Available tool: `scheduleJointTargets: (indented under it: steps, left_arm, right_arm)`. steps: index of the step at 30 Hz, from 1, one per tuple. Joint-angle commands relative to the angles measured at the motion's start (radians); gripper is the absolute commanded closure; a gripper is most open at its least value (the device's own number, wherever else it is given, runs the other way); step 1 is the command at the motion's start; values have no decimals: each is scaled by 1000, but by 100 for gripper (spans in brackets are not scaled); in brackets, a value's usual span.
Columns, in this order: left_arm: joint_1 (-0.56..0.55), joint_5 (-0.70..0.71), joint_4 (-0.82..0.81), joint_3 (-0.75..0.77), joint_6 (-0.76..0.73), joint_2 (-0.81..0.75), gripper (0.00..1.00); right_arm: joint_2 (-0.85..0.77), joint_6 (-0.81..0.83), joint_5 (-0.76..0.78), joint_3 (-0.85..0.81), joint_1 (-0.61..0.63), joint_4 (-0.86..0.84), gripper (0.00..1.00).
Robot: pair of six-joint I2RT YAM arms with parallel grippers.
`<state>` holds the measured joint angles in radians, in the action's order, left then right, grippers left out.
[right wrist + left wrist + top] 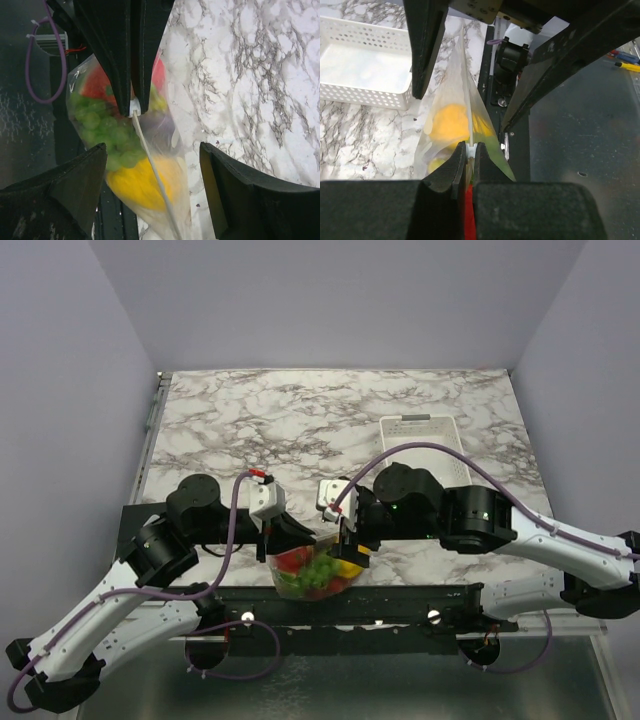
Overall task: Place the food in the zip-top bag and seal the zipper
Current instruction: Zip the zipper food storage bag at the center of the board.
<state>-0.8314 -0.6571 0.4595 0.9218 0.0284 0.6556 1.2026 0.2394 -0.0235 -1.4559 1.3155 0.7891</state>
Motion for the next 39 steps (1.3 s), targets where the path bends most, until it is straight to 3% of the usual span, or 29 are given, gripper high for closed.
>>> scheduleJointTargets:
  steps: [1, 5, 8, 10, 13, 14, 25, 39]
  left_arm:
    - [0, -80, -53, 57, -5, -12, 100]
    - [1, -87, -53, 69, -7, -14, 100]
    - [1, -85, -53, 74, -7, -13, 100]
    - [1, -83, -53, 74, -7, -12, 100]
    - [0, -75, -53, 73, -5, -13, 100]
    - [0, -71, -53, 72, -5, -14, 100]
    - [0, 16, -25, 84, -10, -61, 100]
    - [0, 126, 57, 110, -48, -94, 100]
  right_arm:
    - [25, 27, -41, -1, -1, 26, 20]
    - [43, 29, -44, 5, -3, 33, 23]
    - [52, 25, -70, 8, -4, 40, 32]
    - [55, 26, -78, 9, -4, 43, 48]
    - [52, 23, -71, 14, -4, 43, 93]
    - [48, 22, -68, 16, -3, 41, 98]
    - [7, -51, 20, 41, -4, 61, 99]
    - [-75, -174, 244, 126, -4, 104, 99]
